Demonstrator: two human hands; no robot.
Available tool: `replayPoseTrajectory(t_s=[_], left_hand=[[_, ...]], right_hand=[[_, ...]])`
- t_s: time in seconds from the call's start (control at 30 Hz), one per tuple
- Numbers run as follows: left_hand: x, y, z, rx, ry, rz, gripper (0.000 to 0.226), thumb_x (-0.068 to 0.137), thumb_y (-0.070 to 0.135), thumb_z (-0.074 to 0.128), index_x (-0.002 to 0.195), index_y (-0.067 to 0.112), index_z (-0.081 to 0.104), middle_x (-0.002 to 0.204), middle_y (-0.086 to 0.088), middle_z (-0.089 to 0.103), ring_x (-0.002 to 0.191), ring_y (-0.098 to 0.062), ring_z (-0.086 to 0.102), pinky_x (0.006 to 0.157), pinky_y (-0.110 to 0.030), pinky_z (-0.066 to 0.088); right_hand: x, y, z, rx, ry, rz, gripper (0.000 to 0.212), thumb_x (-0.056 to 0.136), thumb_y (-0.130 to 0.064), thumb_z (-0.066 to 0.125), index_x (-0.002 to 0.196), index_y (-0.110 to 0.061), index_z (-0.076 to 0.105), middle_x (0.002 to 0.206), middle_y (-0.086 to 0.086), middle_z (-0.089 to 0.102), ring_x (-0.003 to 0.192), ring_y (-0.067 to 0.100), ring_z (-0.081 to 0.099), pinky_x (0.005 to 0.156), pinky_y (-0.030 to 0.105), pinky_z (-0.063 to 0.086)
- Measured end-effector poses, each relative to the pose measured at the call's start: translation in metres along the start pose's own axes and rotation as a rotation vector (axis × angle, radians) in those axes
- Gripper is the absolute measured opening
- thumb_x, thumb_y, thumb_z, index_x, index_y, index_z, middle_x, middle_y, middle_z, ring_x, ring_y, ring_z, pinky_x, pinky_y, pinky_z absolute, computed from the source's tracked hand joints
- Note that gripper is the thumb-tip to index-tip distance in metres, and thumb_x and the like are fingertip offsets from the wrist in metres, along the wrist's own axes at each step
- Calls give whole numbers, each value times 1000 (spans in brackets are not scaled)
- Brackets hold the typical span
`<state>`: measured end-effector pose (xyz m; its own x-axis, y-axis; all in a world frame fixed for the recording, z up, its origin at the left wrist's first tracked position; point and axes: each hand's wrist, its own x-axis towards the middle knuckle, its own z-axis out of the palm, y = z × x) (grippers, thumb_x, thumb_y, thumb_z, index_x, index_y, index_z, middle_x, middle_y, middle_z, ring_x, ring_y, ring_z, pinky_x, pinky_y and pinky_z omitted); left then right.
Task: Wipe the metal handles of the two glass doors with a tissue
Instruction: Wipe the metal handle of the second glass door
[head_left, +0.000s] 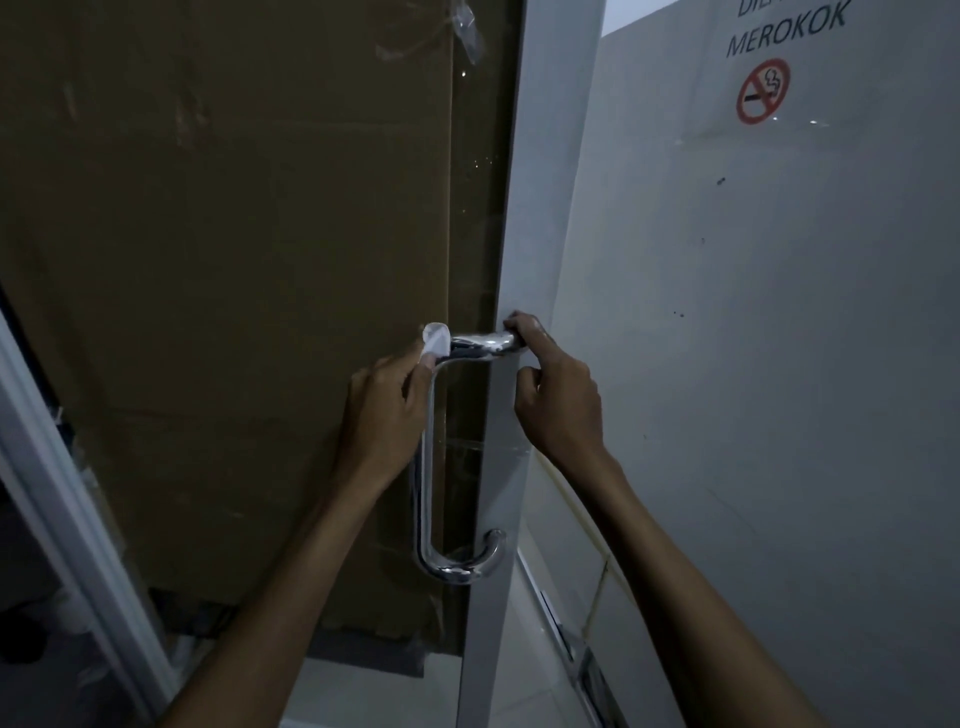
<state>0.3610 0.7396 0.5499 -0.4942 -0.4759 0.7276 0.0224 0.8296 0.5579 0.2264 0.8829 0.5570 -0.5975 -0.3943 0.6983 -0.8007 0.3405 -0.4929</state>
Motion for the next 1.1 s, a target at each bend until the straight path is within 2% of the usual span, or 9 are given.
replayPoseTrajectory(t_s=[0.1, 0.27, 0.37, 0.47, 0.53, 0.63, 0.83, 0.93, 1.1], left_hand=[[-8, -8, 6, 103, 23, 88, 45, 112, 29, 47, 154, 15, 51, 124, -9, 74, 109, -20, 69, 99, -24, 41], [-9, -5, 7, 265, 96, 85, 46, 108, 36, 44, 146, 17, 60, 144, 0, 64, 141, -19, 46, 109, -31, 18], [-10, 0, 8, 176, 133, 110, 47, 113, 36, 39, 122, 5, 72, 117, -5, 76, 119, -26, 62, 102, -46, 37], [-5, 0, 9, 21, 238, 83, 37, 112, 24, 51, 91, 4, 74, 86, -8, 75, 85, -28, 71, 77, -41, 53], [-5, 1, 10, -1, 265, 58, 21, 106, 17, 62, 109, 3, 78, 98, -9, 78, 89, -25, 73, 78, -39, 58], [-9, -3, 17, -26, 238, 19, 33, 101, 18, 68, 132, 7, 69, 105, -12, 77, 89, -20, 74, 77, -39, 62], [15, -10, -2, -283, -27, -157, 25, 106, 34, 57, 126, 25, 69, 97, 15, 76, 76, 0, 72, 66, -28, 59], [6, -17, 3, -205, 17, -122, 44, 99, 36, 68, 137, 14, 65, 111, 11, 69, 86, 14, 65, 80, -6, 50], [2, -9, -3, -349, -80, -216, 43, 95, 32, 74, 137, 24, 65, 116, 21, 71, 109, 7, 68, 92, -13, 54]], right_hand=[[-1, 2, 0, -3, 2, -5, 68, 93, 0, 55, 149, -38, 49, 137, -5, 67, 57, 0, 53, 54, 11, 44], [-2, 2, 1, -6, 14, -16, 67, 93, 1, 55, 147, -38, 50, 135, -5, 68, 60, 0, 54, 56, 18, 51], [-2, 2, 1, -6, 25, -11, 68, 92, 1, 56, 148, -39, 49, 135, -6, 68, 61, -1, 54, 58, 22, 55], [-3, 2, 1, 10, 29, -18, 68, 92, 1, 55, 147, -38, 50, 136, -7, 67, 61, 0, 54, 61, 28, 59], [-3, 1, 0, 14, 27, -15, 67, 93, 1, 55, 147, -38, 50, 136, -7, 67, 61, -1, 54, 59, 24, 56], [-3, -1, -1, 16, 28, -17, 67, 93, 1, 55, 147, -38, 50, 131, -6, 69, 60, 1, 55, 57, 26, 57], [-3, -3, -1, 20, 33, -17, 65, 92, 1, 54, 144, -38, 51, 132, -6, 69, 58, 3, 55, 58, 32, 59], [-3, -3, -1, 23, 34, -21, 65, 91, 2, 55, 144, -36, 52, 133, -5, 68, 58, 3, 55, 57, 30, 58], [-5, -3, 0, 28, 31, -15, 65, 92, 2, 55, 144, -36, 52, 131, -6, 69, 57, 4, 55, 56, 27, 56]])
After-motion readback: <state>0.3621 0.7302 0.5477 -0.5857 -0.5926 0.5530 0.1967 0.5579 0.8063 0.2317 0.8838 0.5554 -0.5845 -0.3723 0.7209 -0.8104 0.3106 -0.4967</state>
